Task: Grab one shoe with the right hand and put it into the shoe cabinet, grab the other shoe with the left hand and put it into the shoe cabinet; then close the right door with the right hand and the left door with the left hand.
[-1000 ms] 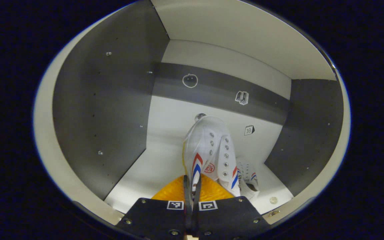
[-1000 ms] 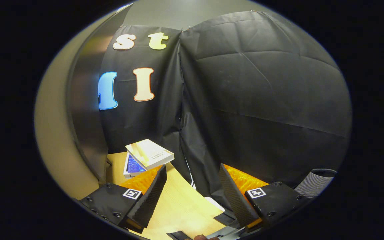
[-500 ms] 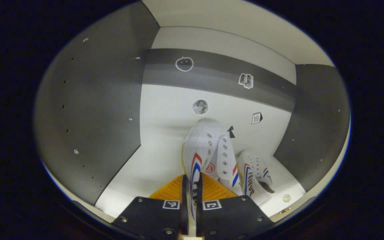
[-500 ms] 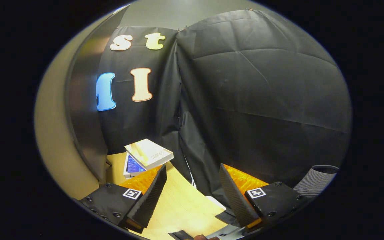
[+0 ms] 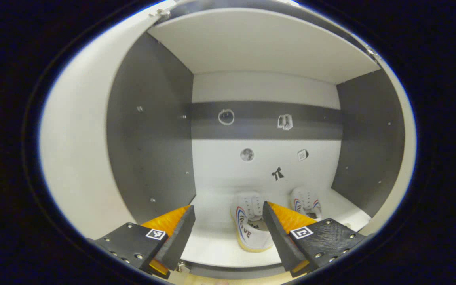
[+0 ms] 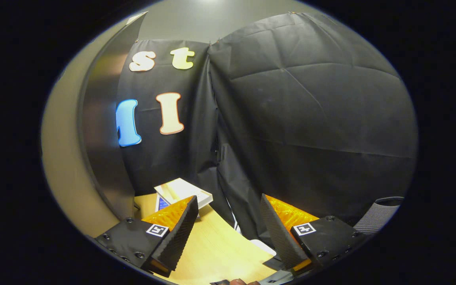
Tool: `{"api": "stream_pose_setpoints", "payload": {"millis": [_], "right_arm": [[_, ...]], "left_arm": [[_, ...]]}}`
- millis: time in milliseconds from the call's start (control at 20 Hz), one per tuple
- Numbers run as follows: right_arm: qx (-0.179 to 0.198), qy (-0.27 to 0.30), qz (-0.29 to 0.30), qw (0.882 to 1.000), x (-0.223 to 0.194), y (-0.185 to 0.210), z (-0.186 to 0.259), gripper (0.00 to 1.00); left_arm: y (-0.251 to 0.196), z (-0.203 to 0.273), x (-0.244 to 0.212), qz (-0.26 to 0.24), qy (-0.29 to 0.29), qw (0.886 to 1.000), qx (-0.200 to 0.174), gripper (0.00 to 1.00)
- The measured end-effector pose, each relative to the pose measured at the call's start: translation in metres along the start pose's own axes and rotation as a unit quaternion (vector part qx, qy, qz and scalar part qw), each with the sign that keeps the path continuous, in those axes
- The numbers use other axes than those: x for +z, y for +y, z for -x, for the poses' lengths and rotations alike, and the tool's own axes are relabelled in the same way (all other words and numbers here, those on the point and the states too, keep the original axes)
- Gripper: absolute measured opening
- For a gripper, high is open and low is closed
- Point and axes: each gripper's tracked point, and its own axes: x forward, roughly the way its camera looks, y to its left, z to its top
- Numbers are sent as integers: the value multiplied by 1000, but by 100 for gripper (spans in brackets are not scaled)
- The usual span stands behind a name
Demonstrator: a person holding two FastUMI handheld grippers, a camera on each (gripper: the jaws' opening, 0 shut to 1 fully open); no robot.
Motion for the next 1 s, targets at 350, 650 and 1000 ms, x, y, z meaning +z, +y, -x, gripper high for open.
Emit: {"api": "stream_pose_setpoints", "payload": {"millis": [350,650,1000], "right_arm": [[58,-48,-10,997,71,45,32,93],[107,-72,-27,991,128,74,69,93],[144,-85,-29,986,146,100,105,98]], "left_arm": [[5,125,48,-33,-91,995,-9,98],[10,213,-7,-1,-67,998,-16,98],[45,281,-88,43,4,999,-11,97]]}}
